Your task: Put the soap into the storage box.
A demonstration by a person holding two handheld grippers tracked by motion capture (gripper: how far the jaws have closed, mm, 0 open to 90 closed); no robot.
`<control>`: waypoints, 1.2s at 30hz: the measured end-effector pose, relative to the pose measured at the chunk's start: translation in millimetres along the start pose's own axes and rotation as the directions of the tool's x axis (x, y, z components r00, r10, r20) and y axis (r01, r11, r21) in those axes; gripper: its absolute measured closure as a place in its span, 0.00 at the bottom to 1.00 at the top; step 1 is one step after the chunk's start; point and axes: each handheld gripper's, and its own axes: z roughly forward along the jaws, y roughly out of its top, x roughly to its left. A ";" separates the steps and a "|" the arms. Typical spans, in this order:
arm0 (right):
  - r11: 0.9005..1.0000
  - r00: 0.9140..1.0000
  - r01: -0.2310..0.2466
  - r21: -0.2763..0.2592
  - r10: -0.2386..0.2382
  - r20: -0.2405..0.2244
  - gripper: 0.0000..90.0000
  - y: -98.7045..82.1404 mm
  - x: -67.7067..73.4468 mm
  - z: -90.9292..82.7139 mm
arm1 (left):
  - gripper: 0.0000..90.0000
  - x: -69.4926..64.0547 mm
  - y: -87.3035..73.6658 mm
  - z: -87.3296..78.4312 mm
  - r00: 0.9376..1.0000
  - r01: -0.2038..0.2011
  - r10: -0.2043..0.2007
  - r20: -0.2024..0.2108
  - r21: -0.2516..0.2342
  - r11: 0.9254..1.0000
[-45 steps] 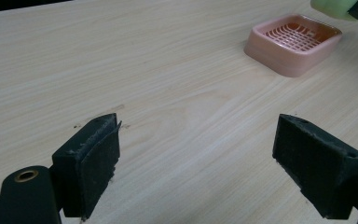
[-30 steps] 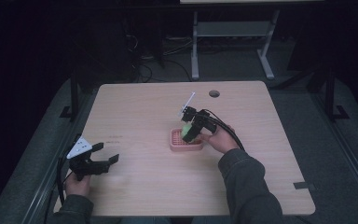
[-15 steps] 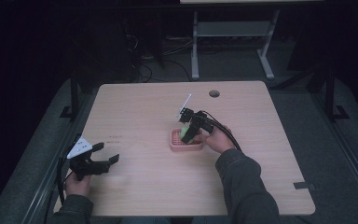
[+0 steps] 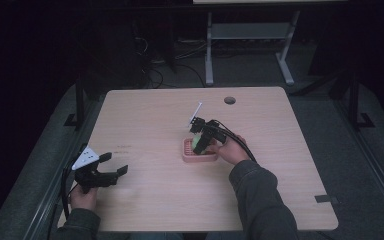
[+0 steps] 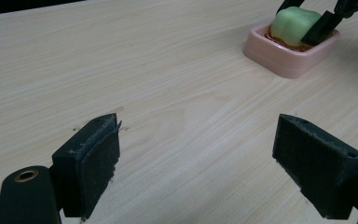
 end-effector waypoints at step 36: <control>1.000 1.000 -0.007 0.005 0.006 0.015 0.28 0.7 1.4 0.2 | 0.16 -0.2 0.2 -0.1 1.000 -0.003 0.003 -0.001 -0.001 1.000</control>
